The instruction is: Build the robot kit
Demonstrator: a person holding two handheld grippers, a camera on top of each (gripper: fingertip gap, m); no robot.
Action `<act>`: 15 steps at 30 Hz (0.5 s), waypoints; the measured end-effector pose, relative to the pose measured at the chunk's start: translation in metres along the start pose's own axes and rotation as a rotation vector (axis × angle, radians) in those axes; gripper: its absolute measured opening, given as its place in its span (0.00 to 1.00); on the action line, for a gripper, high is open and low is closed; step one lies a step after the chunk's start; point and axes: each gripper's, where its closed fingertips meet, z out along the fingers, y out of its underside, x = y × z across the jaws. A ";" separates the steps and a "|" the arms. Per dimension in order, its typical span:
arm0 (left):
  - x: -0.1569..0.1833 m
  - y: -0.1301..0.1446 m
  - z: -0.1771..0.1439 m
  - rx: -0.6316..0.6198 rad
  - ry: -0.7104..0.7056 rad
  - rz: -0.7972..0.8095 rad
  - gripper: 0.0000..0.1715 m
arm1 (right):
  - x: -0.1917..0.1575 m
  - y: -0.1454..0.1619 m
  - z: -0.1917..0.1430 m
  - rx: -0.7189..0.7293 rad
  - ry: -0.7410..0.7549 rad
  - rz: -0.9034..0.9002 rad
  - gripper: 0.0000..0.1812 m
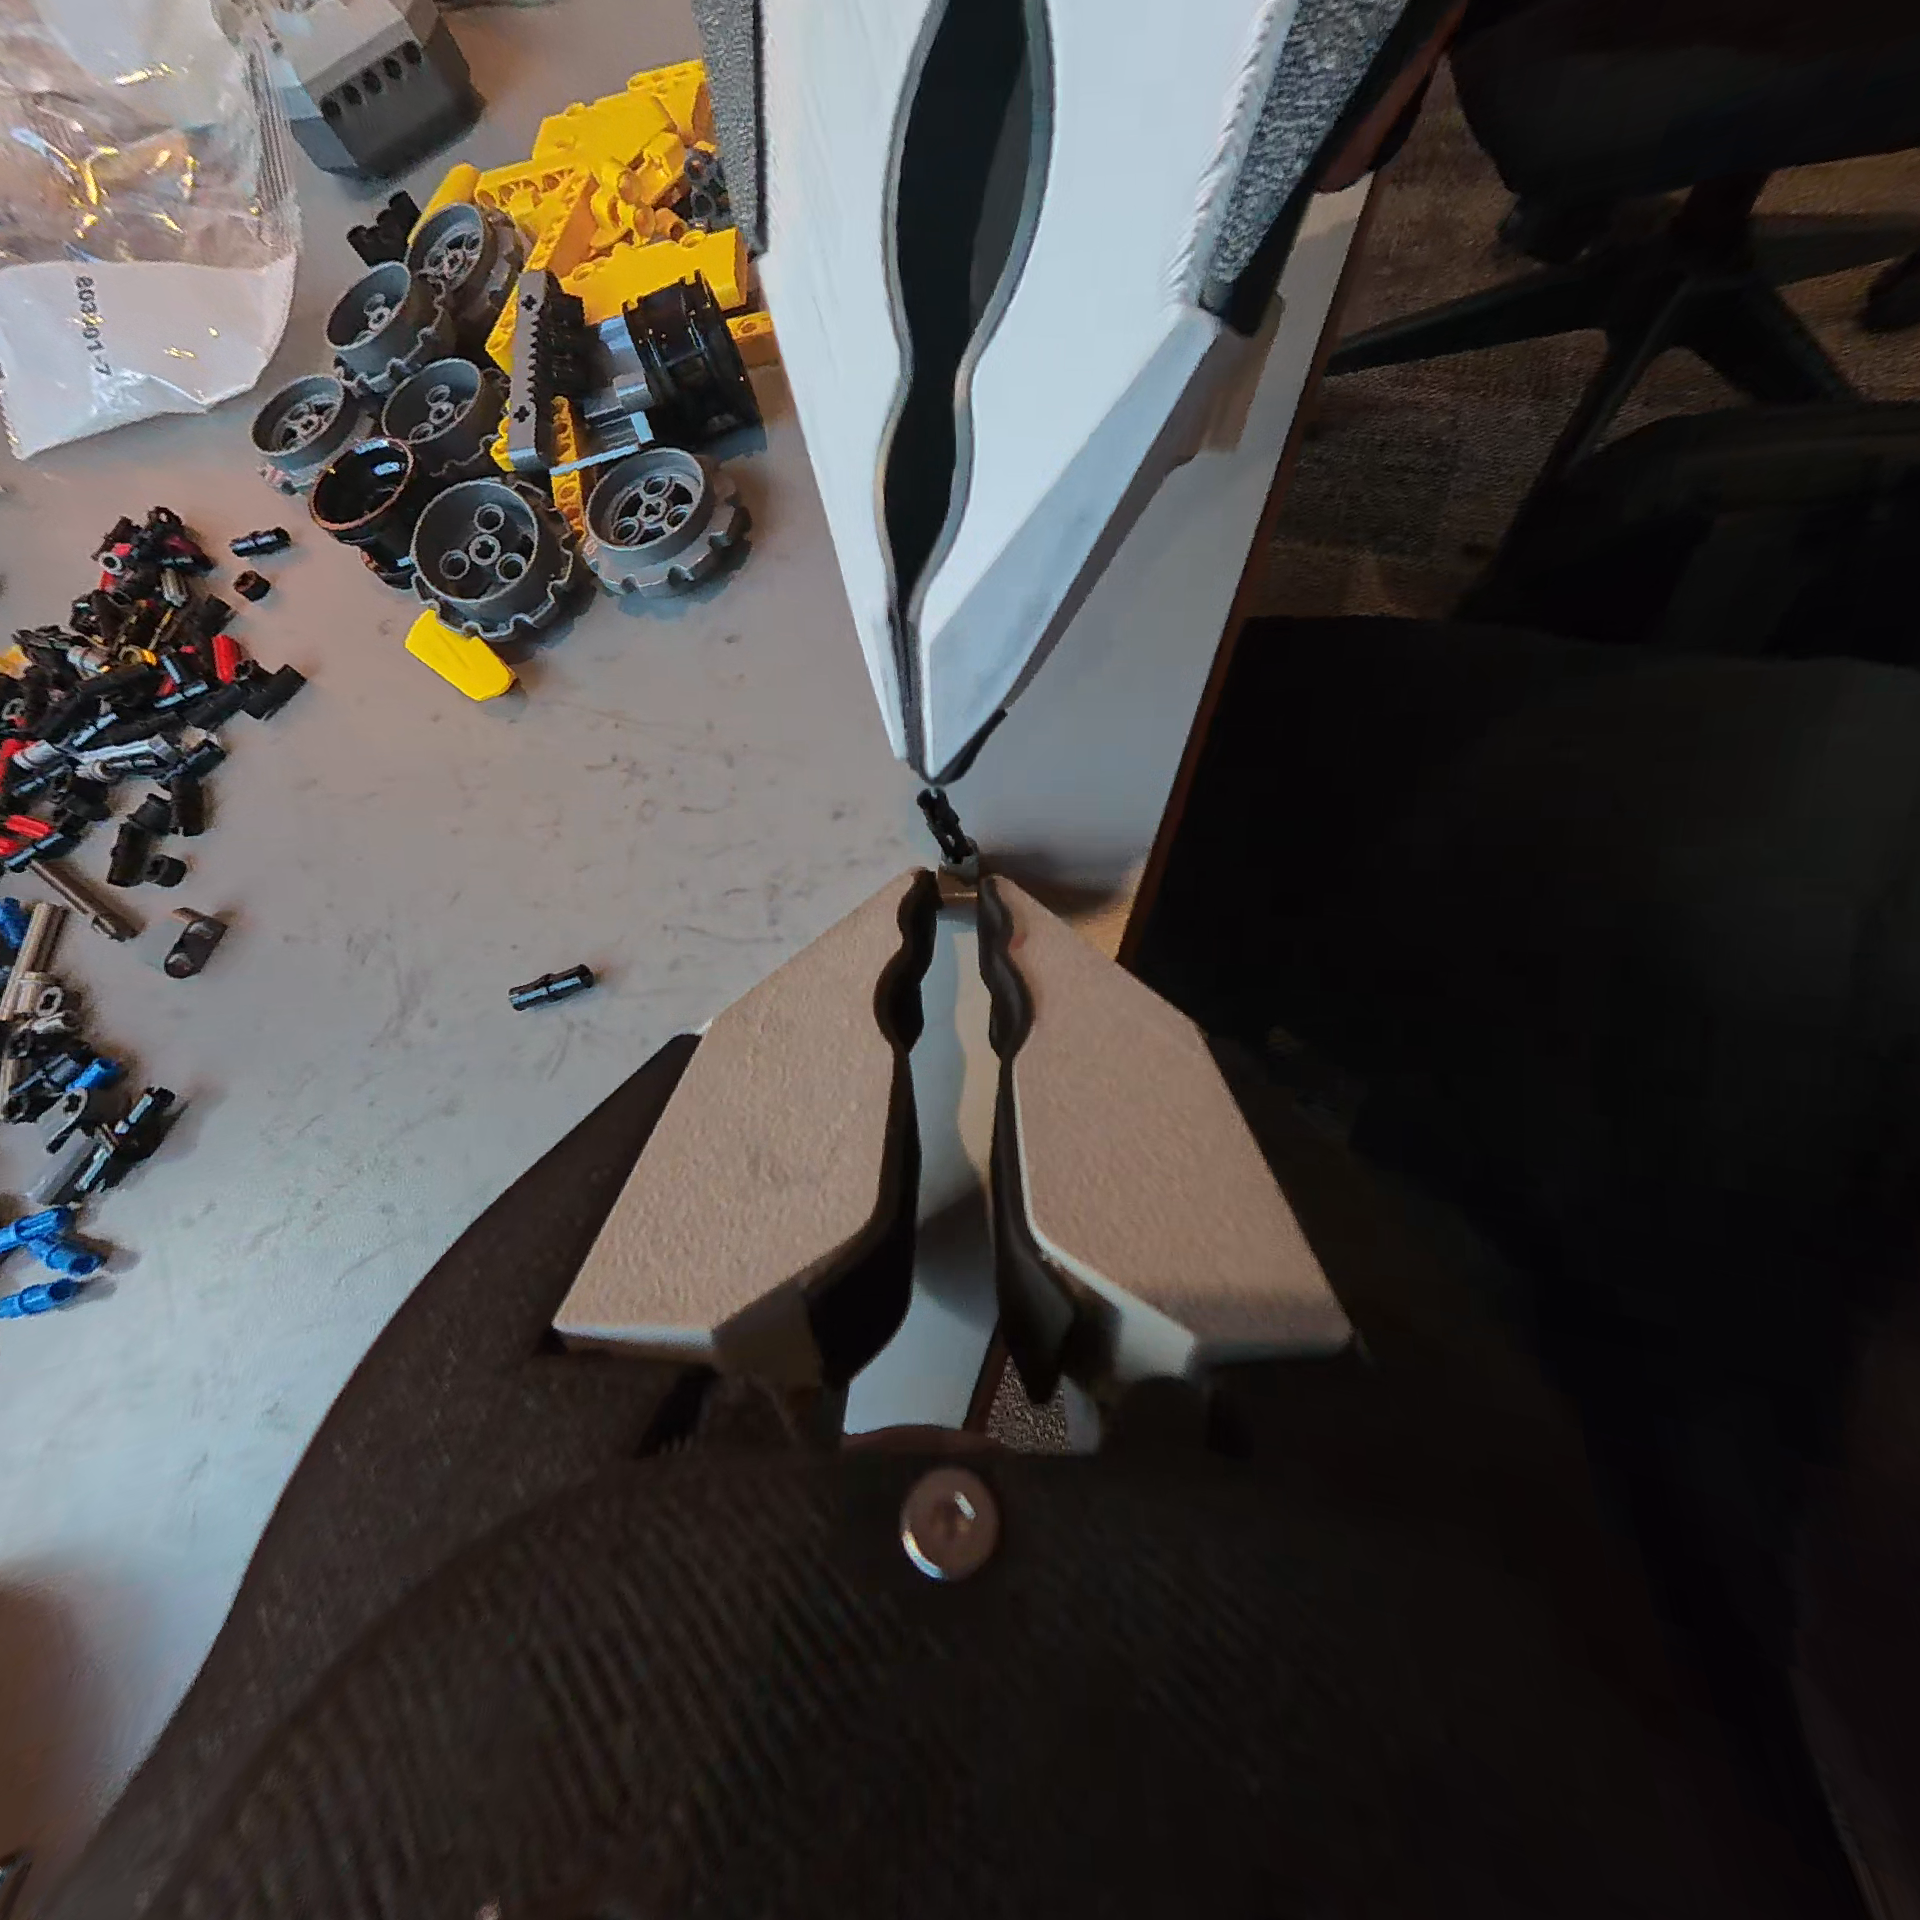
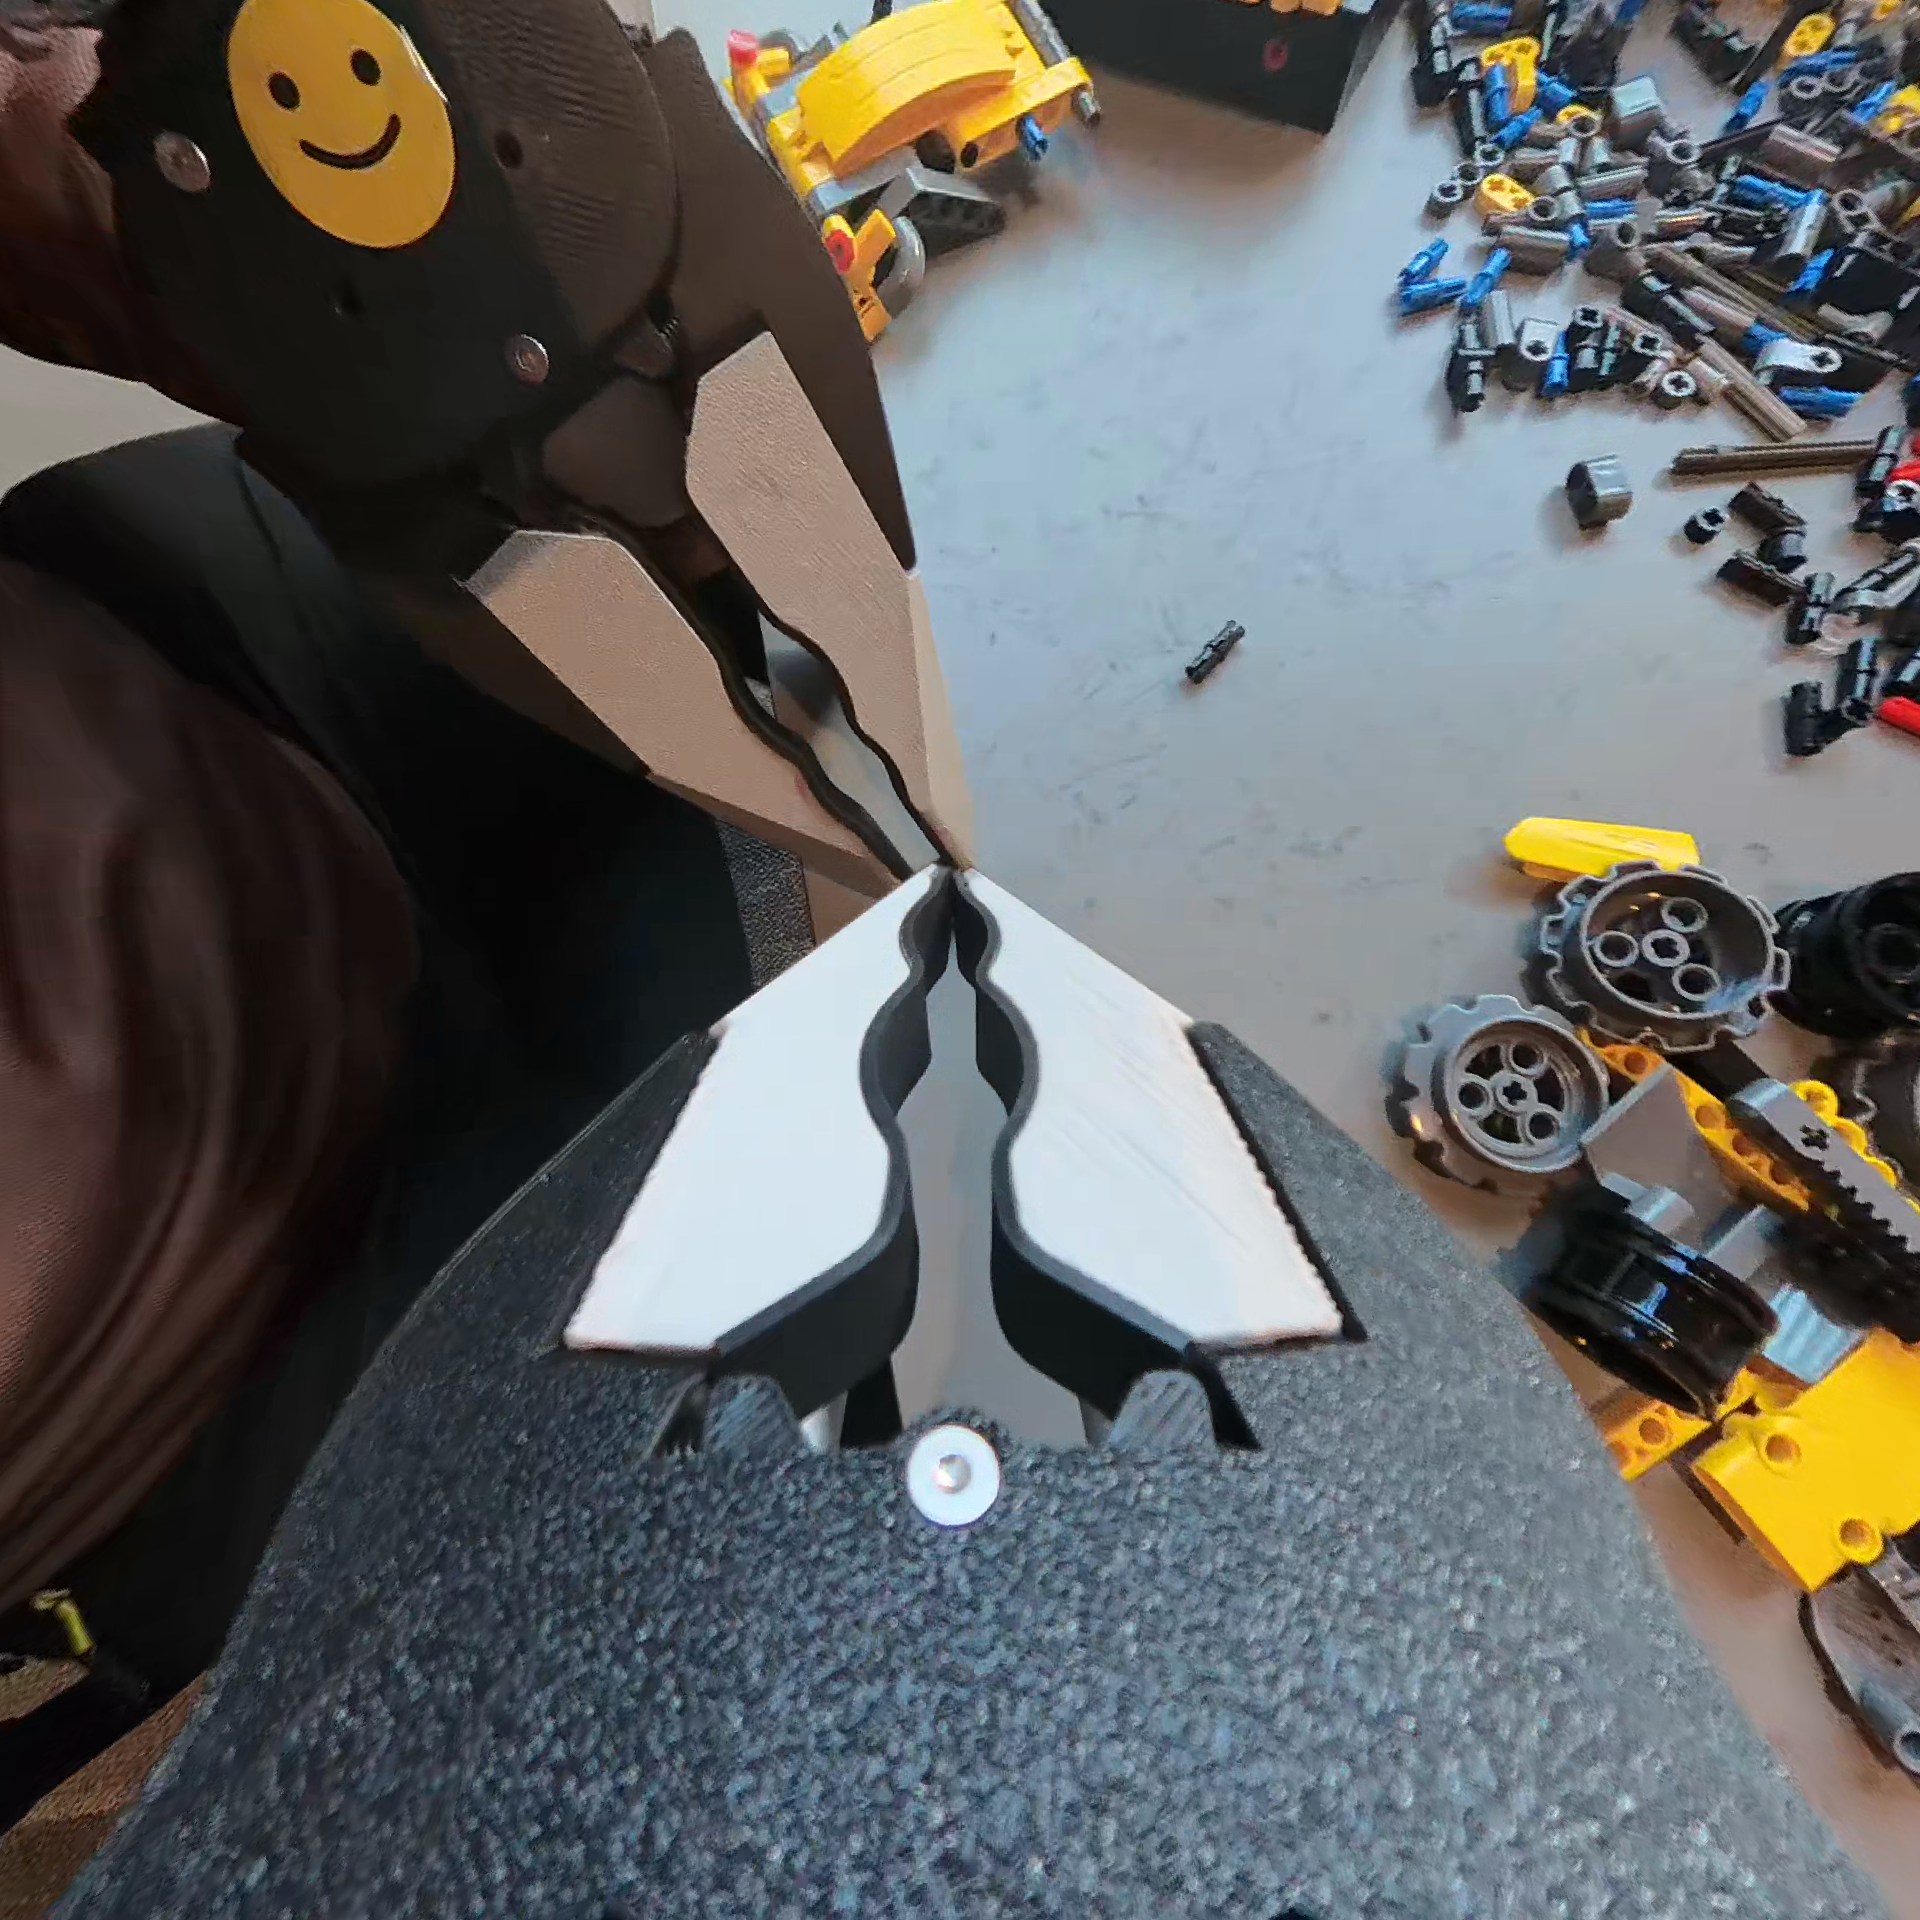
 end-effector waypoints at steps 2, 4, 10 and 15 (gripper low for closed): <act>0.000 0.000 0.000 0.001 -0.006 0.009 0.03 | 0.000 -0.001 0.000 -0.025 0.009 -0.013 0.00; 0.000 0.000 0.000 0.002 -0.002 0.015 0.03 | 0.003 -0.004 -0.001 -0.050 0.033 -0.031 0.00; 0.001 0.000 0.000 0.005 -0.003 0.020 0.03 | 0.001 0.018 0.002 -0.271 0.069 -0.120 0.00; 0.001 0.000 0.000 0.004 0.008 0.004 0.03 | 0.005 0.007 -0.002 -0.252 0.137 -0.080 0.00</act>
